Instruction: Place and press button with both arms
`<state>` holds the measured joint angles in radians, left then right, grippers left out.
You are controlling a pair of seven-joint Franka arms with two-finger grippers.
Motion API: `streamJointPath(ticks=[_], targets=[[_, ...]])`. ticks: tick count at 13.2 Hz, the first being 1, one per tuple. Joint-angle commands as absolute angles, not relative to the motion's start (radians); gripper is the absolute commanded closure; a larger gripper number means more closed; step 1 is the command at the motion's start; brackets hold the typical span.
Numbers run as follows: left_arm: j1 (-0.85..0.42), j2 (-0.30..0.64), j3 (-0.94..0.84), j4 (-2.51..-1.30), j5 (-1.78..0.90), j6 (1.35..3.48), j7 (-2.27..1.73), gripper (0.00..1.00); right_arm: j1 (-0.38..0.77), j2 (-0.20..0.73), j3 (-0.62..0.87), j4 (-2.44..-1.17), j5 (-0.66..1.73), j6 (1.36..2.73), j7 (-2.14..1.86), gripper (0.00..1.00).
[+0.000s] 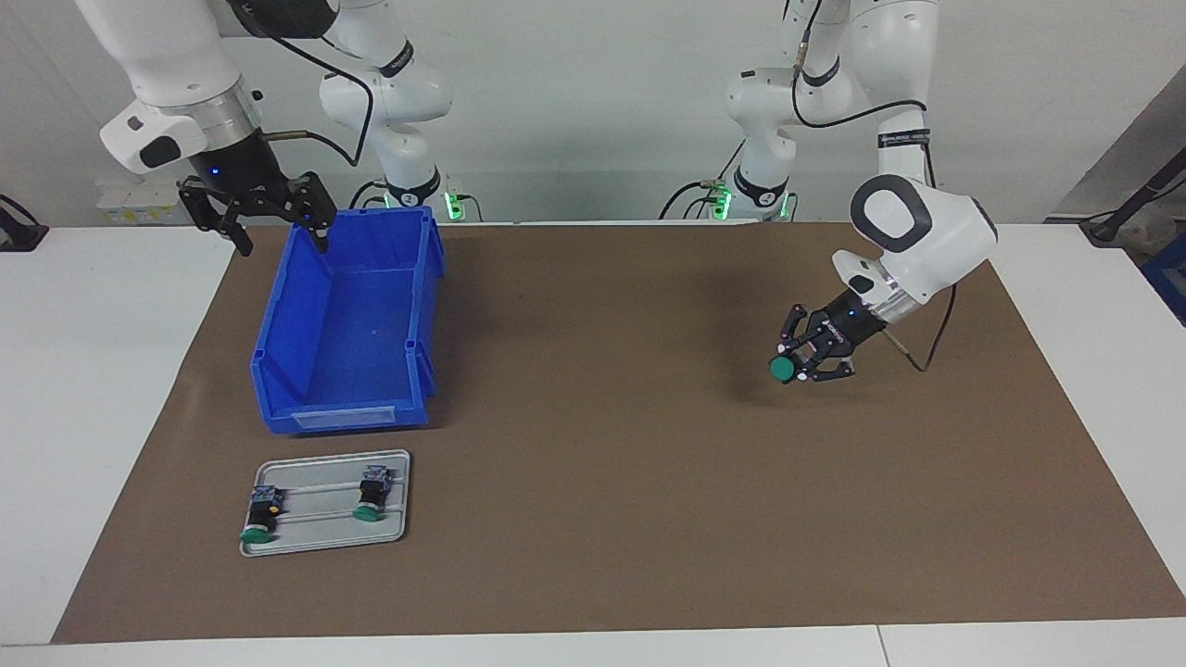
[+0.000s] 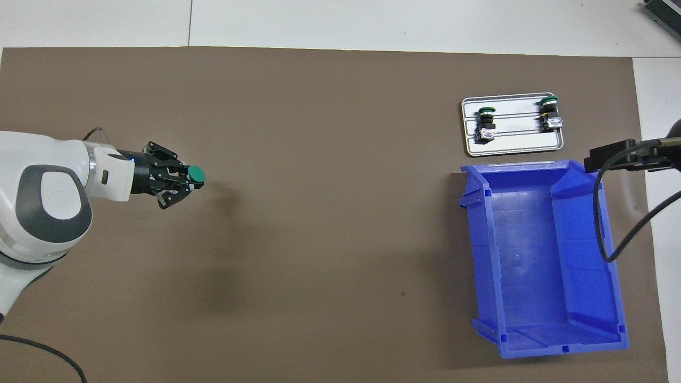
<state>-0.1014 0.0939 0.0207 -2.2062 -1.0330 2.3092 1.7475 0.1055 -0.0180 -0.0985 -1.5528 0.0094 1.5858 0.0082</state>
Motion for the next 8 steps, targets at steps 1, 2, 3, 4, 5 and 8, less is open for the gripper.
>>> streamJointPath(ticks=[1, 2, 3, 4, 5, 8], targets=[[-0.135, 0.051, 0.017, -2.319, -1.289, 2.368, 1.932, 1.00, 0.098, -0.044, -0.094, -1.583, 0.014, 1.589, 0.009, 0.01], [-0.146, 0.049, 0.015, -2.338, -1.390, 2.367, 2.001, 1.00, 0.100, -0.044, -0.094, -1.583, 0.014, 1.589, 0.009, 0.01], [-0.165, 0.051, 0.015, -2.358, -1.489, 2.365, 2.081, 1.00, 0.100, -0.044, -0.094, -1.583, 0.014, 1.589, 0.009, 0.01], [-0.181, 0.051, 0.015, -2.374, -1.584, 2.362, 2.153, 1.00, 0.100, -0.044, -0.094, -1.583, 0.014, 1.589, 0.009, 0.01], [-0.199, 0.055, 0.015, -2.394, -1.682, 2.352, 2.246, 1.00, 0.100, -0.044, -0.094, -1.583, 0.014, 1.589, 0.009, 0.01], [-0.244, 0.092, 0.015, -2.431, -2.024, 2.249, 2.541, 1.00, 0.100, -0.044, -0.094, -1.583, 0.014, 1.589, 0.009, 0.01]])
